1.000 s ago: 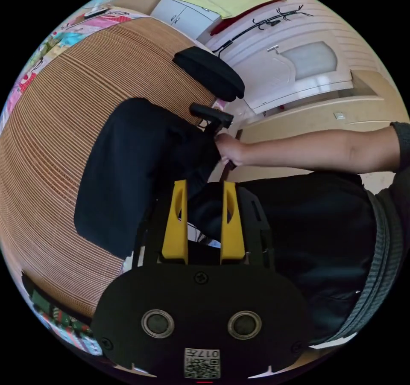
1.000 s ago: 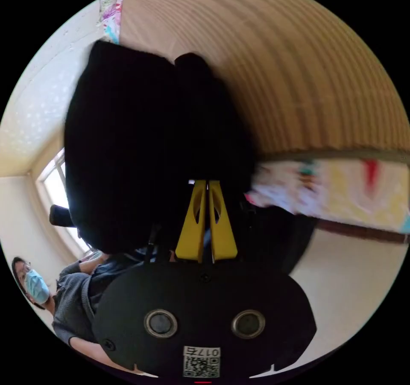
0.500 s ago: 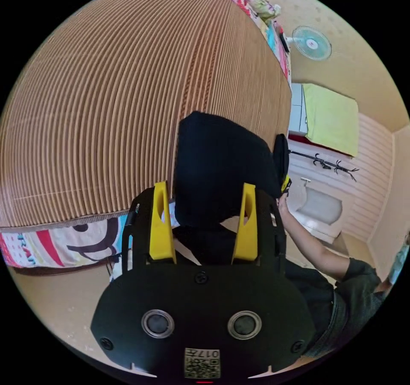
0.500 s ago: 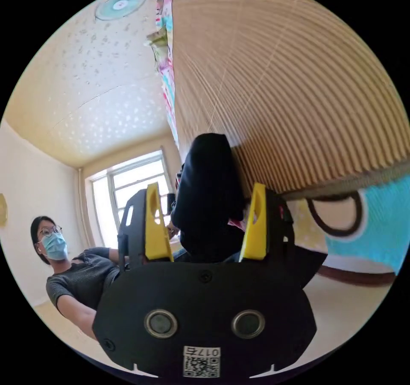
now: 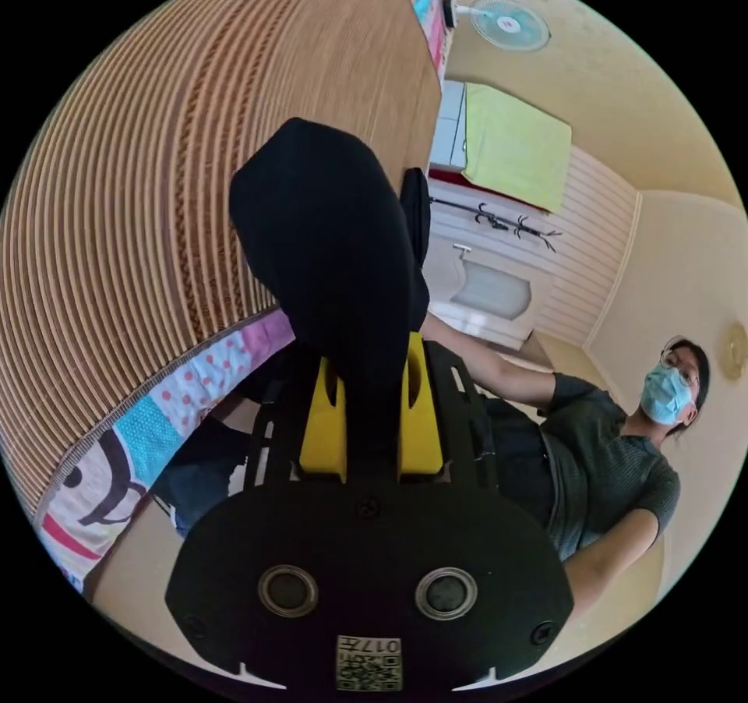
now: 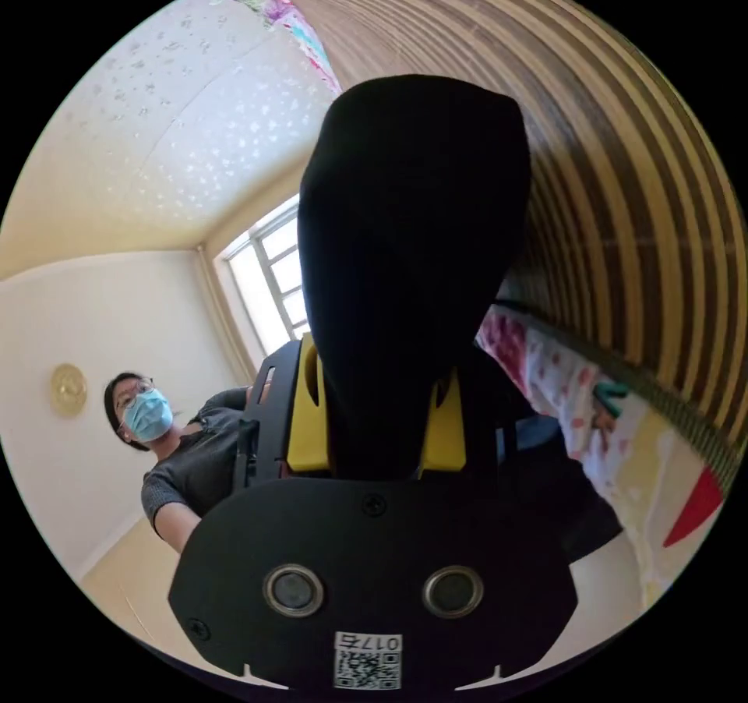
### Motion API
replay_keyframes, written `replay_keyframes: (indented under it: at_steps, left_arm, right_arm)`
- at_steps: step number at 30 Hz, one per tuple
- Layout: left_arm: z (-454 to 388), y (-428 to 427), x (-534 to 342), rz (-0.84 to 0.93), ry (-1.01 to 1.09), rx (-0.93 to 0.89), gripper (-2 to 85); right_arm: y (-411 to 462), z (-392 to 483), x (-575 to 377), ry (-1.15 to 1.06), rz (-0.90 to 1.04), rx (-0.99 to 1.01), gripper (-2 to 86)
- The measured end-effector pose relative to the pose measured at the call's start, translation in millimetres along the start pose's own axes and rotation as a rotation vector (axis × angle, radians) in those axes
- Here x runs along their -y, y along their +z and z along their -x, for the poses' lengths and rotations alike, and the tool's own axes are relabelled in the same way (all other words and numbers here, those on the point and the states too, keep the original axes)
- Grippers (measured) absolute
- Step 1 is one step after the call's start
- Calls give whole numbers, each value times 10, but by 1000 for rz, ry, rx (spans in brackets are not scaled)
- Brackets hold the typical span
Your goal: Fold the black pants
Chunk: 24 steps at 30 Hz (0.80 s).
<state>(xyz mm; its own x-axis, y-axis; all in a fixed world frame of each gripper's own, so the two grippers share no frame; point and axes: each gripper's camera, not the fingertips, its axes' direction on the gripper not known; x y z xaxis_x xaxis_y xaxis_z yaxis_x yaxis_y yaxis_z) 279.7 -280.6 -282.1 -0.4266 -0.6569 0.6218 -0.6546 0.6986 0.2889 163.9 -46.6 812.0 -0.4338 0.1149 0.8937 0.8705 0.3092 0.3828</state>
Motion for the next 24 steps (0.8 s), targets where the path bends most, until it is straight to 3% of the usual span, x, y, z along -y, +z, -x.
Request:
replay_keyframes:
  at_steps: [7, 12, 15, 18, 22, 24]
  left_arm:
    - [-1187, 256, 740, 207, 169, 143, 102]
    - [-2692, 1071, 1941, 388, 400, 212, 109]
    - [-3731, 1513, 2575, 407, 581, 261, 123]
    - [-4513, 1880, 3094, 372, 632, 301, 152]
    - [-4733, 1990, 3456, 213, 578, 420, 126]
    - [-4238, 1934, 3531, 203, 445, 387, 115]
  right_arm:
    - [-430, 603, -686, -248, -208, 40, 173]
    - [-1221, 1522, -1418, -487, -478, -26, 173]
    - [-1591, 2070, -1789, -632, -631, -74, 175]
    - [-1962, 2427, -2124, -724, -785, -152, 179]
    - [-2558, 2219, -2390, -618, -1062, -227, 185]
    - [-3023, 1681, -2415, -247, -1192, -261, 179]
